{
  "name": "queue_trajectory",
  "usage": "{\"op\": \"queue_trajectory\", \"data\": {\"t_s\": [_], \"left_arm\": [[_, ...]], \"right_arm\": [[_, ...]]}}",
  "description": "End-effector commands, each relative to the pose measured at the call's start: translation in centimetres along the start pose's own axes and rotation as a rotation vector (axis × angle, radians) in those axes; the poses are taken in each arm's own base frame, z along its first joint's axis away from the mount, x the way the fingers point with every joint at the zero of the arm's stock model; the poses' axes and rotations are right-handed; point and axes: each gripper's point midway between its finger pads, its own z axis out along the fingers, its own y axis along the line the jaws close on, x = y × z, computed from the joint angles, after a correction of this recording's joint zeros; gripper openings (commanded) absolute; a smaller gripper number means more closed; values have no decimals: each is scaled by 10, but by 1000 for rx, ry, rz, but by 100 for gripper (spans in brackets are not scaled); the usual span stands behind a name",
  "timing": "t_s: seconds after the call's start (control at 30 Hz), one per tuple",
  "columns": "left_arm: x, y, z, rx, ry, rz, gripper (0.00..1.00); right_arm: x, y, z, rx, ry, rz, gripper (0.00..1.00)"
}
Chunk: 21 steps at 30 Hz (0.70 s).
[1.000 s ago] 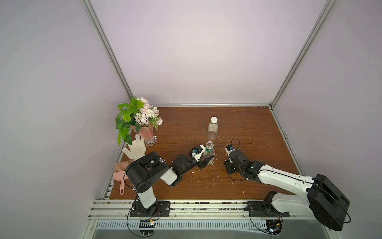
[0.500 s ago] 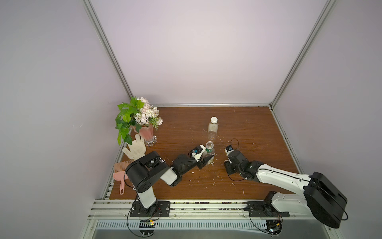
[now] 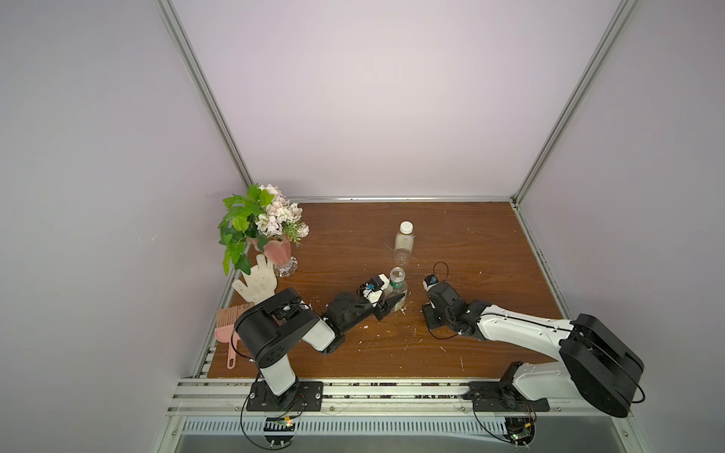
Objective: Screw on the bottle caps
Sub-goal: Pick up the bottle cap from the center of the board.
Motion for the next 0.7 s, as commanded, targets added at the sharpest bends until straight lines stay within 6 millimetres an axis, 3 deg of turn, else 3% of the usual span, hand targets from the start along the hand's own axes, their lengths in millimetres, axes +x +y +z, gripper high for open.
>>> {"op": "queue_trajectory", "data": {"t_s": [0.0,0.67], "left_arm": [[-5,2,-3,0,-21,3,56],[-4,-5,-4,40,-18,-14,56]], "right_arm": [[-15,4,-2,8,-32,9,53],[-19,6,7,21,-24,-13,46]]}}
